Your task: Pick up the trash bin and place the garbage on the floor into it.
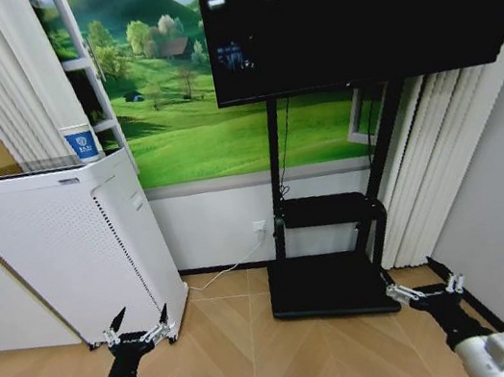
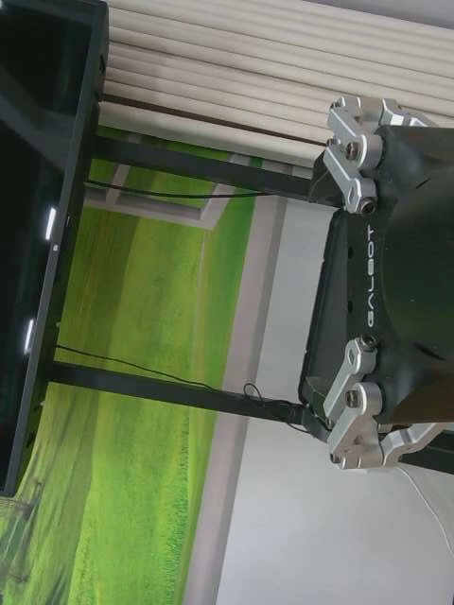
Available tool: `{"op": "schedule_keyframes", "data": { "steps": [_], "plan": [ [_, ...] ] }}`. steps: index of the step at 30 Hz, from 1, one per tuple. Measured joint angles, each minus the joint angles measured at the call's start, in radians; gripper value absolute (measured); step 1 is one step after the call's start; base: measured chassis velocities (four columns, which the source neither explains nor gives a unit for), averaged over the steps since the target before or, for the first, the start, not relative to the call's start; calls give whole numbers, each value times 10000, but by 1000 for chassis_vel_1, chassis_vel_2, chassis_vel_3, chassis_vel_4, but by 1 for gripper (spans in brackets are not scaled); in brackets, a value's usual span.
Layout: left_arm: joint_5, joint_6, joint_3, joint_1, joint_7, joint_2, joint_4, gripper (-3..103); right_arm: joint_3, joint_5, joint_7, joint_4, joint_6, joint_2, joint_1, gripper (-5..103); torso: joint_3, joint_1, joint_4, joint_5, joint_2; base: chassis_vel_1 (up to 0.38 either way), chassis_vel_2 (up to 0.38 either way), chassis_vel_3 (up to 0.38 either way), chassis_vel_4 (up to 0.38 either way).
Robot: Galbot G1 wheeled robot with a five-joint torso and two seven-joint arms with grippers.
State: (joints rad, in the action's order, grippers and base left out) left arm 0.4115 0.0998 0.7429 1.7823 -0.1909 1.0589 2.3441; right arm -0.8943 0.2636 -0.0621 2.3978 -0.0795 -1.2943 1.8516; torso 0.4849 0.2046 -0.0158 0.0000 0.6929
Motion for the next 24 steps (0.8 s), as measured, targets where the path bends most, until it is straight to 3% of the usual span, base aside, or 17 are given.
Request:
{"op": "schedule_keyframes", "data": {
  "steps": [7,24],
  "plan": [
    [0,0,0,0,0,0,0,100,0,0,0,0,0,0,0,100,96,66,0,0,160,0,0,0,0],
    [0,0,0,-1,0,0,0,100,0,0,0,0,0,0,0,100,67,49,-1,0,110,8,-9,-11,6]
  ]
}}
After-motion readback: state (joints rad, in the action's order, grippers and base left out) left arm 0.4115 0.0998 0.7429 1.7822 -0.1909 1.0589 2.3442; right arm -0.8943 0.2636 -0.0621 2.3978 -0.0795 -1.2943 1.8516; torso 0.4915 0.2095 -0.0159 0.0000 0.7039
